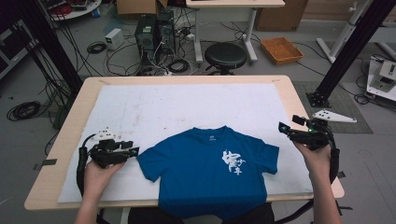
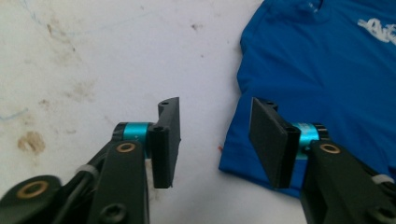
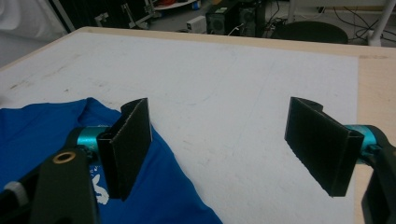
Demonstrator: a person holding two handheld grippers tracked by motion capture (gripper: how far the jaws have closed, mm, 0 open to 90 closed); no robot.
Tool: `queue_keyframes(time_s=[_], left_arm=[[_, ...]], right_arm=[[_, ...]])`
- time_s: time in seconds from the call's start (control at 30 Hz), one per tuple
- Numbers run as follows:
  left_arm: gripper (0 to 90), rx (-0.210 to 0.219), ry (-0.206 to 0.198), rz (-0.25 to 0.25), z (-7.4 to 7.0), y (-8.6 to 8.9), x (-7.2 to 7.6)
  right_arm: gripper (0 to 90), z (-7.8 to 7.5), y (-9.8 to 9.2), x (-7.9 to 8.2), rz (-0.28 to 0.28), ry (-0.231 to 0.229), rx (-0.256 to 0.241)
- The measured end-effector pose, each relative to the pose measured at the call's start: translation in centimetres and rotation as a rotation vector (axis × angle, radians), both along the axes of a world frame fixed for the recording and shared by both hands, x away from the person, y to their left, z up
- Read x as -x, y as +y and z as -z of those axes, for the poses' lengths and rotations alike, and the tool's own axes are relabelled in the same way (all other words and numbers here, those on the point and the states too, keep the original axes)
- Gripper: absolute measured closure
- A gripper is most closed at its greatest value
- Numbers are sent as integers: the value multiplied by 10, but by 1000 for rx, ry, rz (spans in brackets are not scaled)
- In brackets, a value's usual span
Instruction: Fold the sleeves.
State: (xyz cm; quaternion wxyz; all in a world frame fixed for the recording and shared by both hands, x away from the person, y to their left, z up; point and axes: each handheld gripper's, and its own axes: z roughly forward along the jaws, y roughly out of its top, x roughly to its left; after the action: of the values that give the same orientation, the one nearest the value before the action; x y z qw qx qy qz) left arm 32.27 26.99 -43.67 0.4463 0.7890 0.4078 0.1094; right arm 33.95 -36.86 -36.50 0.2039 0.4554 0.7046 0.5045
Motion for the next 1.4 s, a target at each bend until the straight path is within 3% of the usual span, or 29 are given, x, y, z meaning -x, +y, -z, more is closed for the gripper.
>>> queue_keyframes(time_s=[0.3, 0.5, 0.67, 0.9, 1.0, 1.07, 1.1, 1.27, 1.4], left_arm=[[707, -48, 64, 21, 6, -7, -1], [716, -61, 94, 26, 8, -9, -1], [747, -50, 100, 8, 9, -10, -1], [851, -75, 100, 30, 7, -15, 0], [876, -50, 116, 37, 6, -16, 0], [880, -8, 127, 51, 4, -16, 0], [881, 41, 132, 65, -1, -17, 0], [882, 121, 115, 102, -19, -22, 3], [882, 197, 105, 139, -36, -37, 4]], right_arm=[[227, 1, 0, 0, 2, 3, -1], [227, 1, -1, 0, 4, 3, -2], [227, 1, -1, 0, 6, 2, -2], [228, 1, 0, -1, 7, 2, -2], [229, 1, 0, -1, 7, 3, -1], [230, 0, -1, 0, 9, 1, -7], [230, 0, -1, 0, 9, -1, -8], [229, -2, -4, 1, 17, -10, -20], [229, -3, -6, 3, 19, -9, -30]])
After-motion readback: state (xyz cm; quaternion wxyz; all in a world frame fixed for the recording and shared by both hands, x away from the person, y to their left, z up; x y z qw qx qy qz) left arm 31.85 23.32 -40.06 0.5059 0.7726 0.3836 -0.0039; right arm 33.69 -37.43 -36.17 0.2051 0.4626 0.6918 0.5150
